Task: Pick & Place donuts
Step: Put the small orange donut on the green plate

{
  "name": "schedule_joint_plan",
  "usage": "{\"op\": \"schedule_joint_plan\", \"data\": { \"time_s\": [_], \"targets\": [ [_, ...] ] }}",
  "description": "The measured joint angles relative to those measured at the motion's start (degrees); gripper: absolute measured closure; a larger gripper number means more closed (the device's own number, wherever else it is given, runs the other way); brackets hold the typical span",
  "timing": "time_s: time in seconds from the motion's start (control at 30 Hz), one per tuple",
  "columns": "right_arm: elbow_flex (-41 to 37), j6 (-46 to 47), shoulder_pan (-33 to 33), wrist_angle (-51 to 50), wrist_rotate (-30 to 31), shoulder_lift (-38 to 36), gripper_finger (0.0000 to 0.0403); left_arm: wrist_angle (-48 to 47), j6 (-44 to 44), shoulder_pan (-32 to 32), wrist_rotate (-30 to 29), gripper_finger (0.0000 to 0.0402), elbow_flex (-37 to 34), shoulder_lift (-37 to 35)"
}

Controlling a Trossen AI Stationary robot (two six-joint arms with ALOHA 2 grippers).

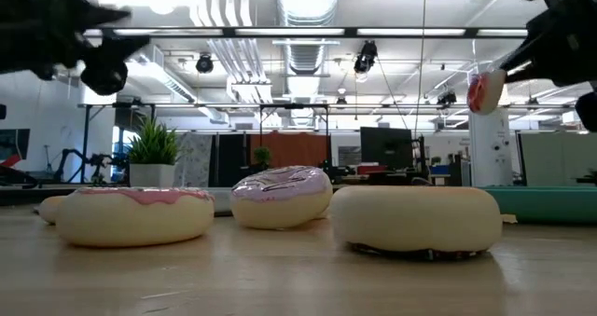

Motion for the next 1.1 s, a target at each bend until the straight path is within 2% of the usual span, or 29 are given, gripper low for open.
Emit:
{"op": "schedule_joint_plan", "data": {
  "time_s": [0.1,0.27,0.33,0.43,0.5,0.57,0.8,1.1],
  "targets": [
    [0.61,0.00,-0.10,-0.26,0.94,0.26,0.0390,7.23,-12.65,0.04,-2.54,0.0230,0.00,0.04],
    [0.66,0.75,-0.26,-0.34,1.98,0.34,0.0390,15.53,-22.95,0.09,-3.55,0.0230,0.00,0.04],
    [0.44,1.31,-0.32,-0.44,2.39,0.34,0.0390,18.65,-23.70,0.09,-3.67,0.0230,0.00,0.04],
    [0.44,1.35,-0.60,-0.38,2.39,0.36,0.0390,20.96,-22.55,0.04,-9.80,0.0230,0.00,0.04],
    [0.44,1.32,-0.61,-0.40,2.45,0.36,0.0390,20.50,-24.77,0.08,-15.47,0.0230,0.00,0.91],
    [0.42,1.37,-0.65,-0.38,2.97,0.36,0.0390,20.66,-28.45,0.00,-18.67,0.0230,0.00,3.43],
    [0.26,1.56,-0.63,-0.34,3.90,0.36,0.0390,23.61,-36.97,-0.07,-20.77,0.0230,0.98,19.45],
    [0.26,1.56,-0.63,-0.29,4.11,0.34,0.0390,29.77,-42.68,-0.13,-21.54,0.0230,10.24,46.49]
  ]
}}
